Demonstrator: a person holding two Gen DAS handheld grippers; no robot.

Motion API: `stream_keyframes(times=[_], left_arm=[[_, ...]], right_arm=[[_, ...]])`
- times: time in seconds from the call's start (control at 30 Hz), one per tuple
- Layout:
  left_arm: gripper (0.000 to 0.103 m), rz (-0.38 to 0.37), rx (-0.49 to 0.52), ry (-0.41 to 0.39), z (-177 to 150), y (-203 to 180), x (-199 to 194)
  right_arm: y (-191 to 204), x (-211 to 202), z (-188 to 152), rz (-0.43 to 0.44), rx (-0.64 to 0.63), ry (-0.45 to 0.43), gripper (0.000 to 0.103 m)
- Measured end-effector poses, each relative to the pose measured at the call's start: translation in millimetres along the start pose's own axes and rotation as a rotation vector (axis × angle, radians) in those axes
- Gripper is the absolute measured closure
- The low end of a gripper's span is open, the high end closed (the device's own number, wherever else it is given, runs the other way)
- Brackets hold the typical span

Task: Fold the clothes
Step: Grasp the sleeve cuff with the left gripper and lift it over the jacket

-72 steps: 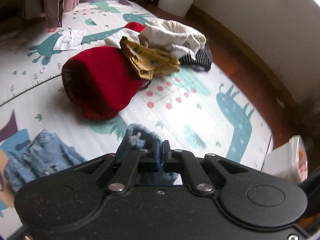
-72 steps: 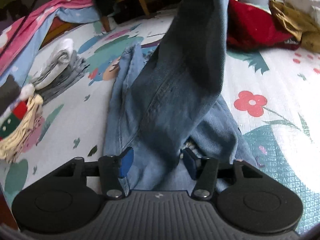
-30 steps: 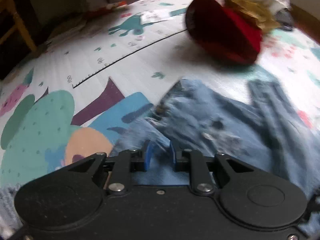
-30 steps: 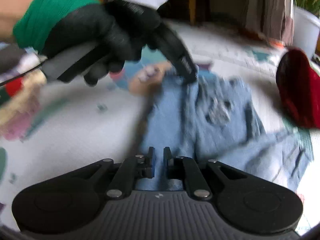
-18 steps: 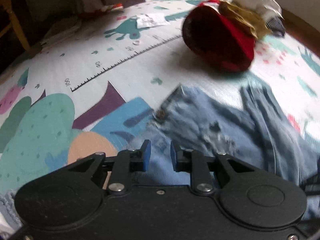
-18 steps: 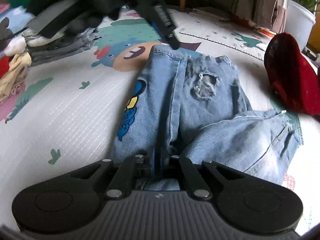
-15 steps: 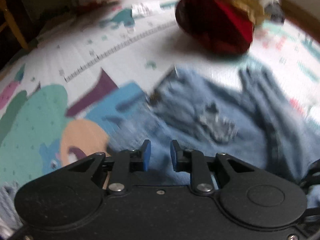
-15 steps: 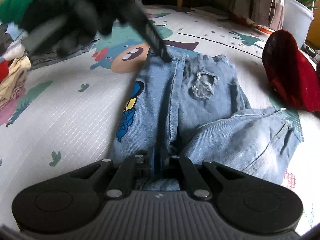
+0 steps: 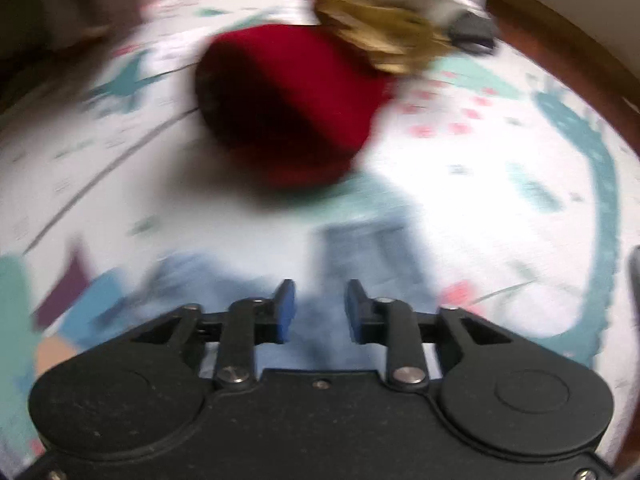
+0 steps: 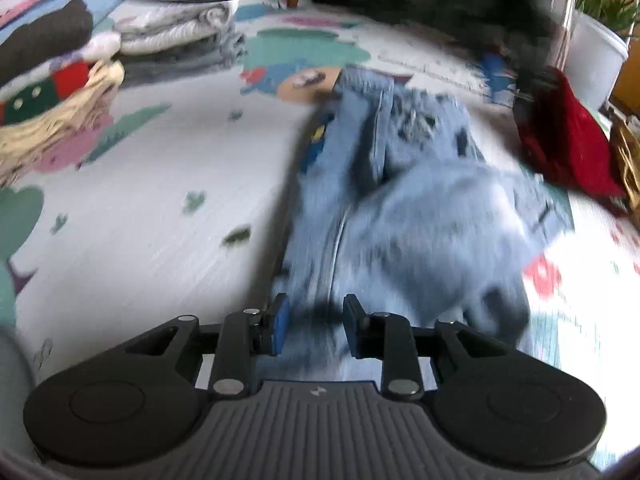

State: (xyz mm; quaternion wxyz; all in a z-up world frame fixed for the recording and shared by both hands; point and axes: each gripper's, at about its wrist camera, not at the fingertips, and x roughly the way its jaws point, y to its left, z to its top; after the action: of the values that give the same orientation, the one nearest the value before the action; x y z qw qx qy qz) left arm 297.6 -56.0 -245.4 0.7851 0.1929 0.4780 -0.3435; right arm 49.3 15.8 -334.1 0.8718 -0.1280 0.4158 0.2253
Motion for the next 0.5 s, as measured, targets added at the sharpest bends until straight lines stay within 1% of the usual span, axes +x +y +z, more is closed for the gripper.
stream_keyframes(times=[0.03,0.07,0.1,0.2,0.23,0.27,0.33,0.43,0.5], left_arm=[[0.06,-0.012,0.021,0.017,9.0,-17.0,9.6],[0.06,-0.024,0.042,0.034,18.1,-34.1,19.1],[0.06,-0.021,0.061,0.058,24.4,-48.2,30.9],[0.06,0.039,0.114,0.117,30.5,-80.5,64.7],[0.063,0.06,0.11,0.136,30.5,-84.0,73.7],[0.07,0.084,0.092,0.142,29.8,-84.0,80.6],[0.07,0.133,0.043,0.149,28.0,-80.4,92.0],[0.07,0.126,0.025,0.162,26.5,-77.1,100.5],[0.071,0.122,0.033,0.164,27.0,-77.8,100.4]], right_arm=[[0.5,-3.2,-3.4,-0.001,-0.003,0.0,0.072],[0.2,-5.3,-5.6,0.0,-0.005,-0.002,0.072],[-0.3,-6.9,-6.9,0.003,-0.003,-0.005,0.072],[-6.6,-6.3,-8.3,0.022,0.025,-0.011,0.072],[-9.3,-4.9,-8.8,0.028,0.038,-0.011,0.072],[-12.0,-3.8,-9.8,0.035,0.052,-0.012,0.072],[-16.7,-0.3,-10.7,0.043,0.079,-0.015,0.072],[-20.6,3.1,-12.9,0.05,0.111,-0.026,0.072],[-20.9,4.2,-13.6,0.051,0.118,-0.034,0.072]])
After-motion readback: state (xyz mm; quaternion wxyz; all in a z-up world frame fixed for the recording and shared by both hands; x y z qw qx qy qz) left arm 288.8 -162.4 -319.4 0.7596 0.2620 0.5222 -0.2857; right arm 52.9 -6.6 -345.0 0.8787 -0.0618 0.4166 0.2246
